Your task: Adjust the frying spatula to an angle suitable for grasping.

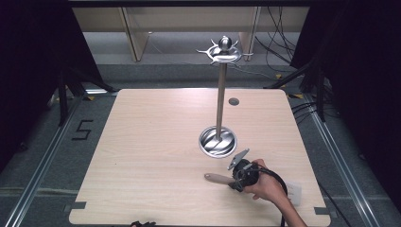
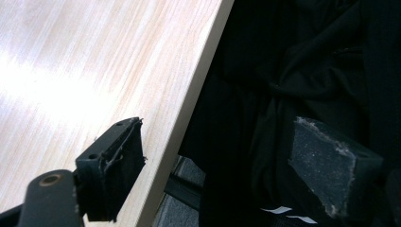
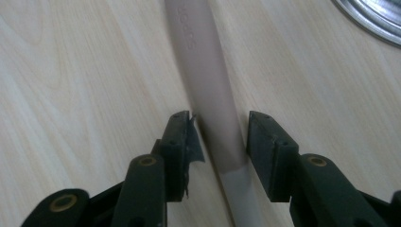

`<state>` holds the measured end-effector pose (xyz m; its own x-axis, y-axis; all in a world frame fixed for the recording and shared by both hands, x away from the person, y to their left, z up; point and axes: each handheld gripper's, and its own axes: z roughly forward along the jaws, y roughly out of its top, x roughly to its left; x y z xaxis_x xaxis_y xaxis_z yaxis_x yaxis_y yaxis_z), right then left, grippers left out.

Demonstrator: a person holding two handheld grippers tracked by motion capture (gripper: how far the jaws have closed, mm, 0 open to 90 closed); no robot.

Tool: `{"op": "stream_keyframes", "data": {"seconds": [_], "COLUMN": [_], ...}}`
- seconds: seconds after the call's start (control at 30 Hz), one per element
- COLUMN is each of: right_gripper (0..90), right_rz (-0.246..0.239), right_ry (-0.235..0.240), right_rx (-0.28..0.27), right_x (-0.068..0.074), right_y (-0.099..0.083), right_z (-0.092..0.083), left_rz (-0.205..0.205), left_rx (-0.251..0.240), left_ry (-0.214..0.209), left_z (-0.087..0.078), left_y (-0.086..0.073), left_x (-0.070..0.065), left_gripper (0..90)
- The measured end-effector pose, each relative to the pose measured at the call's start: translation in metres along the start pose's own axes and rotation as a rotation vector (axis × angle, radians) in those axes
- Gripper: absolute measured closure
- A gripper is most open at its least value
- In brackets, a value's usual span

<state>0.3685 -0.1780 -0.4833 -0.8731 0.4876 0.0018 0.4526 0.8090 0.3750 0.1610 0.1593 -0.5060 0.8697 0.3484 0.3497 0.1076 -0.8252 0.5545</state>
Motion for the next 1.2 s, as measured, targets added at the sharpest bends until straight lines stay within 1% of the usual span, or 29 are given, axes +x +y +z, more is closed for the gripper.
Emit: {"op": "stream_keyframes", "data": {"seconds": [0.03, 0.1, 0.17, 0.2, 0.23, 0.27, 0.3, 0.33, 0.37, 0.4, 0.43, 0.47, 0.5, 0.53, 0.57, 0.6, 0.63, 0.67, 0.7, 0.73, 0.77, 0.8, 0.83, 1.03, 1.07, 1.1, 1.13, 1.17, 1.2], "right_gripper": [62.4, 63.1, 63.9, 64.1, 64.6, 65.5, 65.8, 66.0, 66.2, 66.7, 67.4, 68.4, 68.9, 69.4, 69.9, 70.3, 71.0, 71.7, 71.7, 73.7, 74.2, 74.2, 74.2, 74.3, 74.4, 74.4, 74.5, 74.5, 74.5], "right_rz": [-0.015, -0.011, -0.012, -0.037, -0.025, -0.030, -0.034, -0.065, -0.033, -0.039, -0.024, -0.022, 0.009, -0.023, -0.008, -0.032, -0.038, -0.100, -0.100, -0.107, -0.134, -0.123, -0.123, -0.135, -0.141, -0.141, -0.184, -0.184, -0.141], "right_ry": [0.006, -0.003, -0.006, -0.009, -0.017, 0.006, 0.000, 0.006, -0.009, 0.003, -0.004, -0.008, -0.005, -0.002, -0.001, -0.002, -0.012, -0.003, -0.003, -0.030, -0.025, -0.030, -0.030, -0.024, -0.039, -0.039, -0.041, -0.041, -0.055], "right_rx": [0.002, 0.004, 0.017, 0.025, 0.037, 0.033, 0.036, 0.048, 0.056, 0.060, 0.081, 0.087, 0.104, 0.103, 0.125, 0.145, 0.137, 0.135, 0.135, 0.162, 0.158, 0.172, 0.172, 0.184, 0.198, 0.198, 0.195, 0.195, 0.209], "right_x": [-0.001, -0.001, -0.001, -0.003, -0.002, -0.002, -0.002, -0.004, -0.001, -0.002, -0.001, 0.000, 0.001, -0.001, 0.000, 0.000, 0.001, -0.001, -0.001, 0.001, 0.001, 0.001, 0.001, 0.000, 0.002, 0.002, 0.000, 0.000, 0.003], "right_y": [0.000, 0.000, 0.000, 0.000, 0.000, 0.001, 0.002, 0.003, 0.004, 0.005, 0.005, 0.007, 0.008, 0.009, 0.010, 0.012, 0.012, 0.014, 0.014, 0.014, 0.014, 0.014, 0.014, 0.013, 0.014, 0.014, 0.014, 0.014, 0.015], "right_z": [0.000, 0.000, -0.001, -0.002, -0.001, -0.001, -0.001, -0.002, -0.001, -0.001, -0.002, -0.001, -0.002, -0.001, -0.002, -0.002, -0.001, -0.001, -0.001, -0.002, -0.001, -0.002, -0.002, -0.002, -0.003, -0.003, -0.002, -0.002, -0.003], "left_rz": [0.000, -0.004, 0.001, 0.001, -0.001, 0.000, 0.000, 0.000, 0.000, -0.002, 0.001, 0.001, 0.000, -0.002, 0.000, 0.000, 0.000, 0.000, -0.002, 0.000, 0.001, 0.001, 0.001, -0.002, 0.002, 0.002, 0.001, 0.001, 0.003], "left_rx": [0.000, -0.001, 0.001, 0.001, 0.000, 0.000, 0.000, 0.000, 0.000, 0.000, 0.001, 0.000, 0.000, 0.000, 0.000, 0.000, 0.000, 0.000, 0.000, 0.000, 0.000, 0.000, 0.000, 0.000, 0.003, 0.003, 0.001, 0.001, 0.001], "left_ry": [0.000, -0.007, -0.001, -0.001, -0.001, -0.002, -0.002, -0.002, -0.002, -0.015, -0.016, -0.017, -0.015, -0.006, -0.002, -0.004, -0.003, -0.003, -0.004, -0.004, -0.004, -0.004, -0.004, -0.004, -0.014, -0.014, -0.004, -0.004, -0.003], "left_z": [0.000, 0.001, 0.000, 0.000, 0.000, 0.001, 0.001, 0.000, 0.000, 0.001, 0.001, 0.001, 0.001, 0.001, 0.000, 0.000, 0.001, 0.001, 0.001, 0.001, 0.000, 0.000, 0.000, 0.001, 0.001, 0.001, 0.000, 0.000, 0.000], "left_y": [0.000, 0.000, 0.000, 0.000, 0.000, 0.000, 0.000, 0.000, 0.000, 0.000, 0.000, 0.000, 0.000, 0.000, 0.000, 0.000, 0.000, 0.000, 0.000, 0.000, 0.000, 0.000, 0.000, 0.000, 0.000, 0.000, 0.000, 0.000, 0.000], "left_x": [0.000, 0.000, 0.000, 0.000, 0.000, -0.001, -0.001, 0.000, 0.000, 0.000, 0.000, 0.000, 0.000, 0.000, 0.000, 0.000, -0.001, -0.001, -0.001, -0.001, 0.000, 0.000, 0.000, -0.001, 0.000, 0.000, 0.000, 0.000, 0.000], "left_gripper": [17.4, 17.4, 17.4, 17.4, 17.4, 17.4, 17.4, 17.4, 17.4, 17.4, 17.4, 17.4, 17.4, 17.4, 17.4, 17.4, 17.4, 17.4, 17.4, 17.4, 17.4, 17.4, 17.4, 17.4, 17.4, 17.4, 17.5, 17.5, 17.5]}}
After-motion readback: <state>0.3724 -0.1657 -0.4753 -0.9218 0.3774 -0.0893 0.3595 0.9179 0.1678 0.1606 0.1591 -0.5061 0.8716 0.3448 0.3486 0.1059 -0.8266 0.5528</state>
